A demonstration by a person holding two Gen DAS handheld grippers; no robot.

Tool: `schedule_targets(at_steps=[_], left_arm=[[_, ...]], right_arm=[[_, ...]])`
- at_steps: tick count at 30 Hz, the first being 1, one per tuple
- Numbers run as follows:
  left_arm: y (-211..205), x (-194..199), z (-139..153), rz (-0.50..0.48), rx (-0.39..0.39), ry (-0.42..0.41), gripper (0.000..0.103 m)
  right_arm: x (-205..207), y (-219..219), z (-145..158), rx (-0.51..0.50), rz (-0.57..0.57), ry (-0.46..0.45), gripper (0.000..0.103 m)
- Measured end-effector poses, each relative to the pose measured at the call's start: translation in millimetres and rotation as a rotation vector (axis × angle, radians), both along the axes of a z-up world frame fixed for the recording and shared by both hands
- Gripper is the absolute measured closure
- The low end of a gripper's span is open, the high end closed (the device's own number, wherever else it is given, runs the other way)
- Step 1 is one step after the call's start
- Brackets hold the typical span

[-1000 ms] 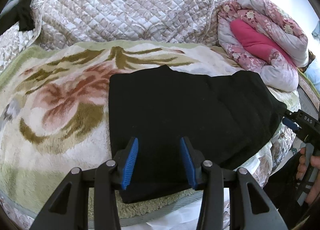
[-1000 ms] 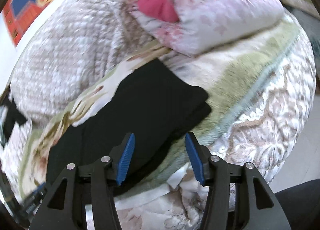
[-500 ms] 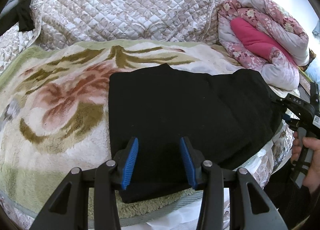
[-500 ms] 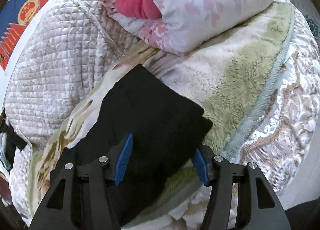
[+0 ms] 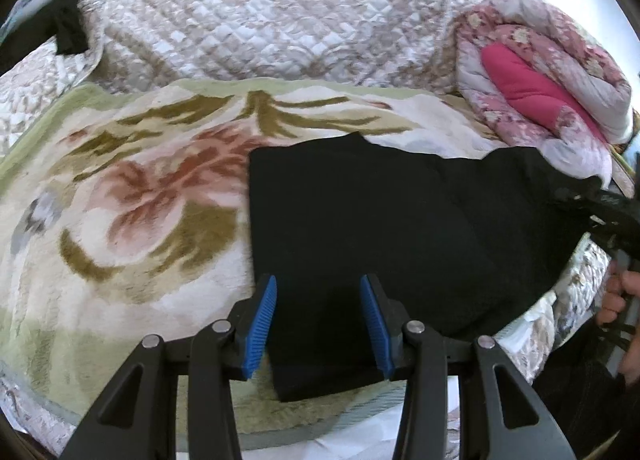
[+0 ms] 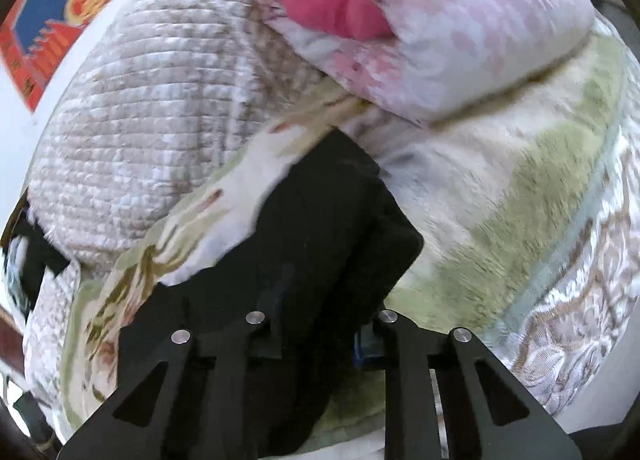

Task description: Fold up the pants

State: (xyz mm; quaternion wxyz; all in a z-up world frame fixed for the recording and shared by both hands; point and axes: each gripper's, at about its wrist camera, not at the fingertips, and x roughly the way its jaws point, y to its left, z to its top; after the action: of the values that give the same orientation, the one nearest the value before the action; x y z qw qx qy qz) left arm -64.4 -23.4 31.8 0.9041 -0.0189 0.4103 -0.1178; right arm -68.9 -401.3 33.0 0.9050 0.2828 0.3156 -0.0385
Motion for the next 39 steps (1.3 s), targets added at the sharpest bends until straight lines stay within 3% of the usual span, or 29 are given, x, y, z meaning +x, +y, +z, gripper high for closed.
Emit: schedule_targets(at_steps=[9,13,16,22,27,34,39], left_arm=[[27.6,5.2,6.2,0.079,-0.039,0.005,0.057],[48.7,10.1,8.9,0.145,-0.060,0.006,0.057],[64.9,11.9,11.6,0.192,-0.083,0.006,0.057],[95.5,10.8,16.4,0.280,-0.125,-0.005,0.057],[108.5,11.0,17.4,0.306,-0.155,-0.003,0.057],[102.0,12.1,17.5,0.283,-0.151,-0.007,0.057],[99.3,11.1,16.6,0.264,-0.164,-0.009,0.057]], right_arm=[[13.6,77.4,61.1,-0.069,0.247,-0.109,0.086],[23.2,127.4,69.3,-0.089,0.381,-0.127,0.086],[29.6,175.7,59.3,-0.127,0.495,-0.114,0.086],[38.5,255.6,-3.3,-0.244,0.700,0.013,0.086],[29.3,262.6,-16.9,-0.317,0.716,-0.009,0.081],[7.2,269.0,-13.3,-0.298,0.821,-0.020,0.049],[-11.2,260.7,-13.2,-0.237,0.896,-0.030,0.049]])
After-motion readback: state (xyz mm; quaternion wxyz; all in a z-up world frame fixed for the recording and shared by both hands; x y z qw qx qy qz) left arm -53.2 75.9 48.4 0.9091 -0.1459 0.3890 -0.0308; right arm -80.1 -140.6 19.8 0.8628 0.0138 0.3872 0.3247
